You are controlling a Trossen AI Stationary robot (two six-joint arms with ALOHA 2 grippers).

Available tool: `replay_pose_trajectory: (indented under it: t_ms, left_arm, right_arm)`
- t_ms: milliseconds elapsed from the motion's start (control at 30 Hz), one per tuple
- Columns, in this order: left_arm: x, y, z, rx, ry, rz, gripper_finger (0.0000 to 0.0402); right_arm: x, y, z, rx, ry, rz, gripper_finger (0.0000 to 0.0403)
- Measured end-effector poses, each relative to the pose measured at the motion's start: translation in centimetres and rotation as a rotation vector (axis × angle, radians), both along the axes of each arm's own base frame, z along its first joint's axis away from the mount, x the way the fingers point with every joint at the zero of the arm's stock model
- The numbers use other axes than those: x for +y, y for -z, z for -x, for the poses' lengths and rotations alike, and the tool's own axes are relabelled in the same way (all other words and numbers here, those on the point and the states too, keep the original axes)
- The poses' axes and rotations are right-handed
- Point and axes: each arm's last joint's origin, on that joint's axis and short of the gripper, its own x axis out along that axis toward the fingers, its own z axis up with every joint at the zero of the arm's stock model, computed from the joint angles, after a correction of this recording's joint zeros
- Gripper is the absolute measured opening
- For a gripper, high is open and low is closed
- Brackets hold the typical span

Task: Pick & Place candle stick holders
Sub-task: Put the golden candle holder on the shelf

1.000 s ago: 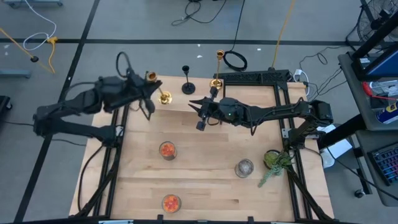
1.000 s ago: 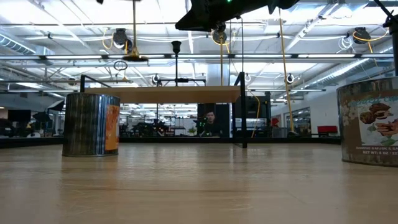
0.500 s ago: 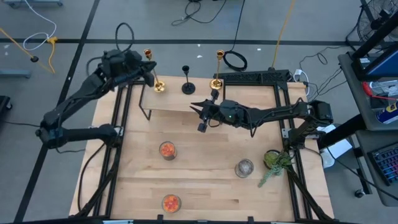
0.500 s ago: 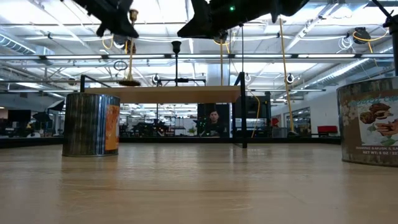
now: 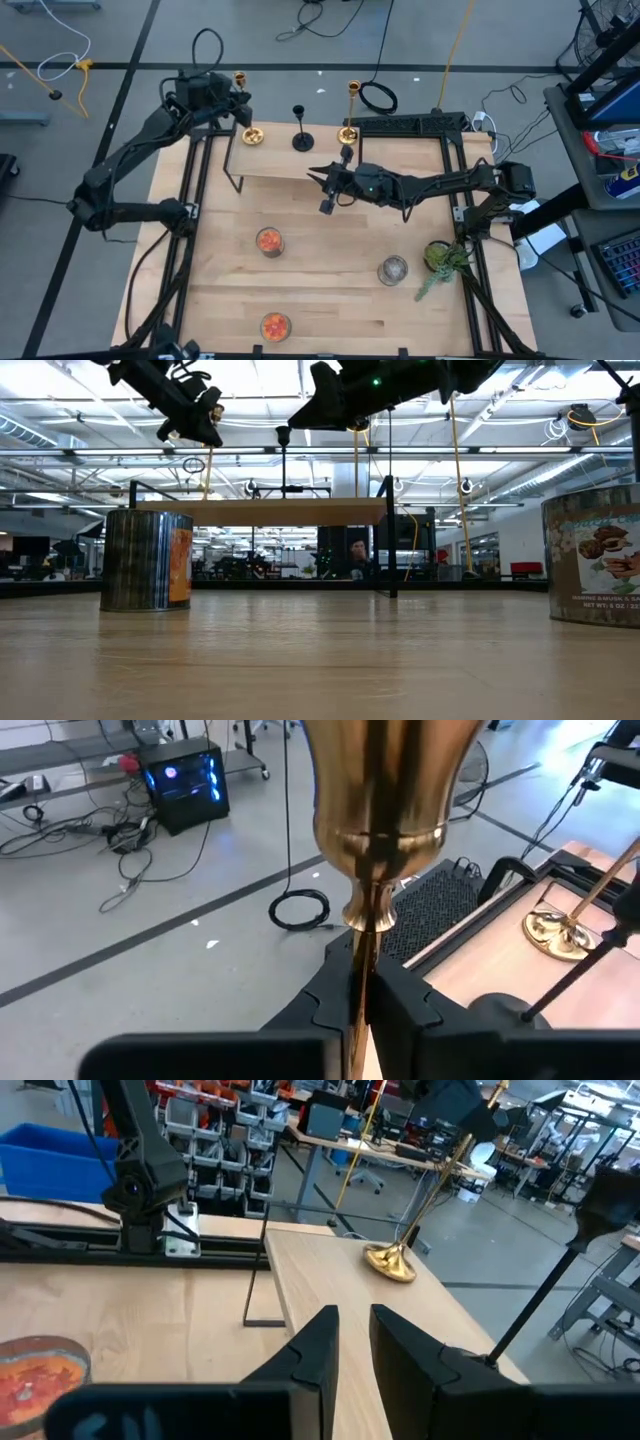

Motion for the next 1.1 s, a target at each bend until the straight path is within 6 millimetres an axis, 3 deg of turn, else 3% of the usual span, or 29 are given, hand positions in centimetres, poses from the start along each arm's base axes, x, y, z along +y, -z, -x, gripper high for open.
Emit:
replay_pose_trajectory:
  t_ms: [200, 733, 1100]
  left_arm:
    - [-0.2, 0.4, 0.1, 0.045, 0.014, 0.015, 0.0087]
    - [-1.0, 0.4, 1.0, 0.159, -0.038, -0.007, 0.0156]
    - [-4.3, -2.2, 3.2, 0.081, 0.027, -0.116, 0.0160]
  right_arm:
    - [0.0, 0.0, 0.0, -0.004, 0.001, -0.007, 0.0055]
    - [0.0, -0.2, 0.0, -0.021, 0.001, -0.005, 0.0055]
    - [0.0, -0.4, 0.0, -0.040, 0.000, -0.002, 0.0055]
